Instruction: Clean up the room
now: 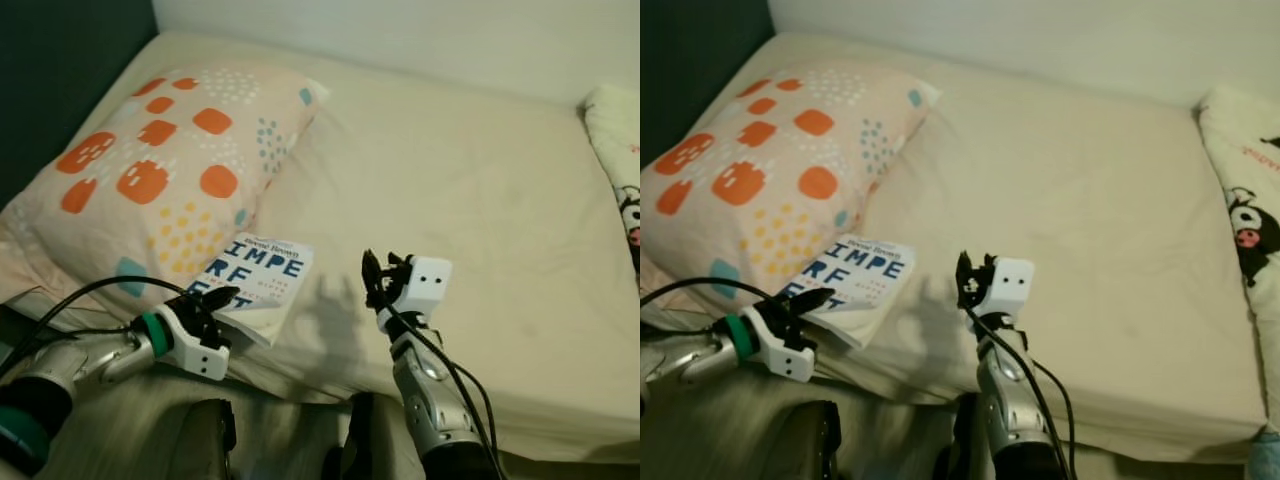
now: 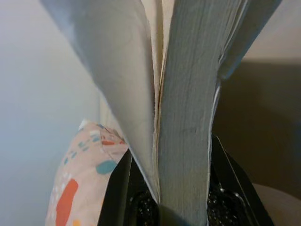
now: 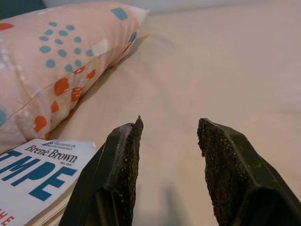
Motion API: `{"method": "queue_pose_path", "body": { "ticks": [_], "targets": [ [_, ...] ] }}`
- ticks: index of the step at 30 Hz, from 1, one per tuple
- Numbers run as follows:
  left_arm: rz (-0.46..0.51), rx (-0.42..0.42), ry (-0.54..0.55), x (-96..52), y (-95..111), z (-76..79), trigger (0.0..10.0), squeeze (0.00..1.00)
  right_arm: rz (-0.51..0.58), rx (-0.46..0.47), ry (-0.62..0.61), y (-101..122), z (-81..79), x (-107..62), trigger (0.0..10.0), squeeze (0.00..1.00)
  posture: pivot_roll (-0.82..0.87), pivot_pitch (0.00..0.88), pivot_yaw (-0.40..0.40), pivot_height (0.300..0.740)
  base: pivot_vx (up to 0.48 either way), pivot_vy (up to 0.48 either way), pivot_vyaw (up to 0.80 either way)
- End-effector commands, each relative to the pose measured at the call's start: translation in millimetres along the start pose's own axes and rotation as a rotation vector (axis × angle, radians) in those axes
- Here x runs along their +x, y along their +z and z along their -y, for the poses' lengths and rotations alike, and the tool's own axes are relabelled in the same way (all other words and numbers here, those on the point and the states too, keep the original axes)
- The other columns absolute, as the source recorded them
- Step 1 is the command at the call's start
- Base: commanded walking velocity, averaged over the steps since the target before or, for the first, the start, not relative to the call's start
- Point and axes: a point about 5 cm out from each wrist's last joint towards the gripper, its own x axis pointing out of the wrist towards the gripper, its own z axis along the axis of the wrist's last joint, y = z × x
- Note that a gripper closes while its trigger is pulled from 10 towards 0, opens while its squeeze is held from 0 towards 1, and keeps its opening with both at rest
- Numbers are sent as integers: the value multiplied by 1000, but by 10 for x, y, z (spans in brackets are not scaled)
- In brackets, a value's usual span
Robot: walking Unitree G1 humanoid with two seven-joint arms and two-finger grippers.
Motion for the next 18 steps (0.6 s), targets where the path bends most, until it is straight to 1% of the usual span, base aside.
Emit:
{"method": "queue_pose_path", "body": {
  "ticks": [1,3,4,5,6,8,10,12,13,14,15,16,18],
  "targets": [
    [0,45,4,17,-39,6,10000,0,-19,9,-2,-30,-3,-69,10000,0,87,194,-40,585,0,0,0],
    [0,45,4,17,-39,6,10000,0,-19,9,-2,-30,-3,-69,10000,0,87,194,-40,585,0,0,0],
    [1,67,11,53,-53,-15,10000,0,-10,6,0,1,-13,-79,10000,0,73,200,-36,585,0,0,0],
    [20,87,32,130,-32,-45,10000,0,1,1,3,38,-20,-104,10000,0,44,220,-28,585,0,0,0],
    [45,99,47,201,6,-69,10000,0,7,-3,4,61,-21,-125,10000,0,44,220,-28,585,0,0,0],
    [45,99,47,201,6,-69,10000,0,7,-3,4,61,-21,-125,10000,0,44,220,-28,585,0,0,0],
    [115,110,84,383,135,-136,10000,0,7,-12,-9,79,3,-173,10000,0,11,238,-15,585,0,0,0],
    [115,110,84,383,135,-136,10000,0,7,-12,-9,79,3,-173,10000,0,11,238,-15,585,0,0,0],
    [135,114,102,479,181,-180,10000,0,3,-16,-18,86,18,-200,10000,0,-1,242,-9,585,0,0,0],
    [135,114,102,479,181,-180,10000,0,3,-16,-18,86,18,-200,10000,0,-1,242,-9,585,0,0,0],
    [130,103,130,579,211,-245,10000,0,2,-20,-29,93,33,-226,10000,0,-17,245,-1,585,0,0,0],
    [130,58,195,778,314,-381,10000,0,2,-23,-61,102,66,-281,10000,0,-40,244,9,585,0,0,0],
    [135,54,202,801,334,-392,10000,0,0,-23,-65,105,72,-287,10000,0,-40,244,9,585,0,0,0]
  ]
}}
